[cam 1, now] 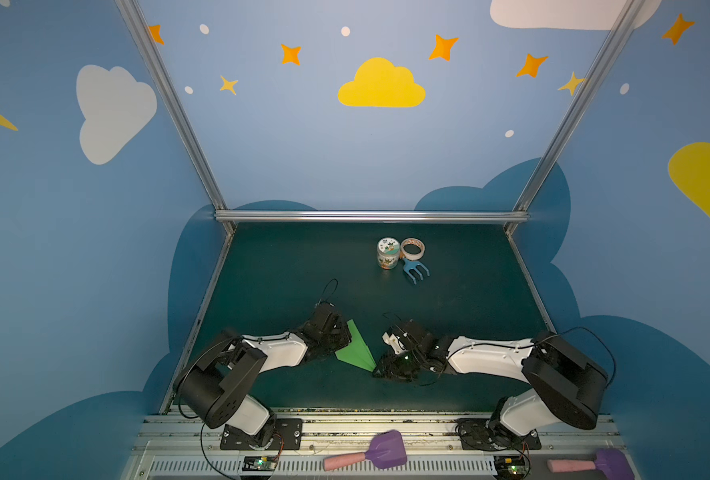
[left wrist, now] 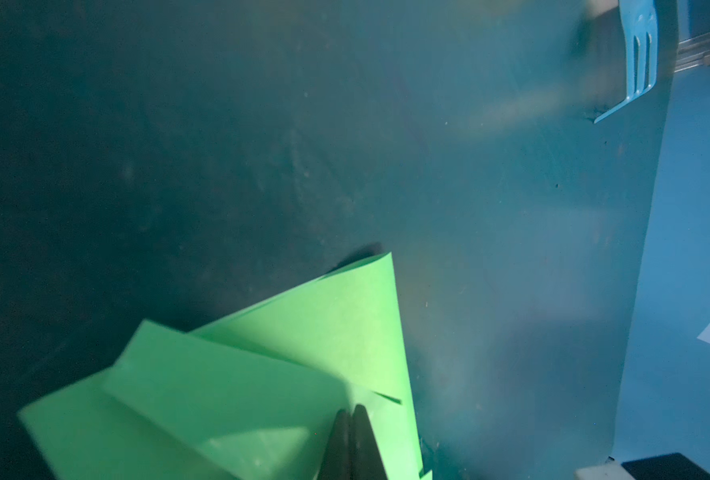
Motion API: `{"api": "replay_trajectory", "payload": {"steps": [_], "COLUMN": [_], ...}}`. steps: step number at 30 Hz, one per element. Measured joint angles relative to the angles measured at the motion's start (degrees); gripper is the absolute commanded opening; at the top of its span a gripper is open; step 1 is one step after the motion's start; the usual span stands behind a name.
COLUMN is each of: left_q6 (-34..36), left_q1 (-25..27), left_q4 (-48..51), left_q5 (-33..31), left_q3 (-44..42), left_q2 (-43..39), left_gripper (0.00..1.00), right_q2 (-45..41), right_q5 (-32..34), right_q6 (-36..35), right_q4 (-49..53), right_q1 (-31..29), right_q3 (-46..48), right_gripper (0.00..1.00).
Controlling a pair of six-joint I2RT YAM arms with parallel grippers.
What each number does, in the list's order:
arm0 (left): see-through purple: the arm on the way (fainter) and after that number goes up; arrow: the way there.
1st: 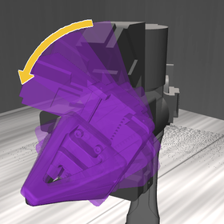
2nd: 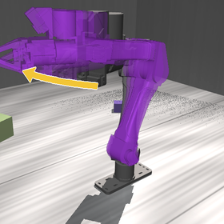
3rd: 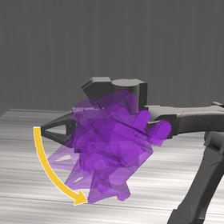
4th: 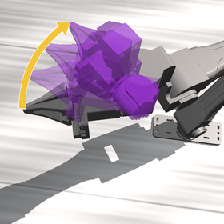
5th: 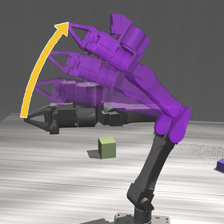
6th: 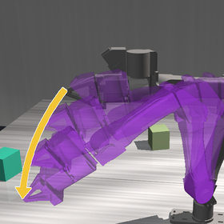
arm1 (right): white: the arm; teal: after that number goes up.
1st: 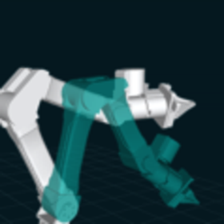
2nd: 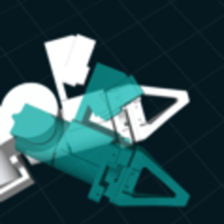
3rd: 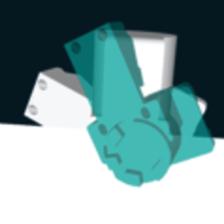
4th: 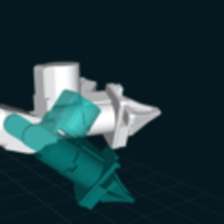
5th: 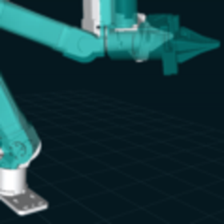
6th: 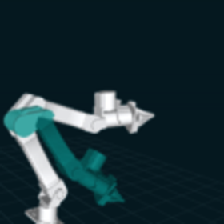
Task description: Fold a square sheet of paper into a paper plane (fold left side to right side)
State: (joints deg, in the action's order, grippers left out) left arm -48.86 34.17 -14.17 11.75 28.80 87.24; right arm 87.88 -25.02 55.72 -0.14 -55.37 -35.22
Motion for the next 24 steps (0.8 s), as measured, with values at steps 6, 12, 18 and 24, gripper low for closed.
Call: {"api": "replay_trajectory", "payload": {"steps": [6,12,18,24], "left_q6": [0.0,0.0,0.0,0.0], "left_q1": [0.0,0.0,0.0,0.0], "left_q4": [-0.6,-0.8,-1.6,-2.1], "left_q5": [0.1,0.2,0.2,0.0], "left_q3": [-0.2,-0.2,-0.2,-0.5], "left_q2": [0.0,0.2,0.6,0.5], "left_gripper": [0.04,0.04,0.04,0.04], "right_q2": [1.1,2.7,3.8,3.0], "right_q5": [-3.1,-6.2,-7.5,-7.2], "right_q6": [2.6,3.5,3.8,3.9], "right_q4": [-4.0,-6.5,-9.6,-13.2], "right_q1": [1.9,3.5,3.9,4.1], "right_q3": [1.2,1.4,1.9,4.2], "right_gripper": [0.46,0.44,0.44,0.47]}}
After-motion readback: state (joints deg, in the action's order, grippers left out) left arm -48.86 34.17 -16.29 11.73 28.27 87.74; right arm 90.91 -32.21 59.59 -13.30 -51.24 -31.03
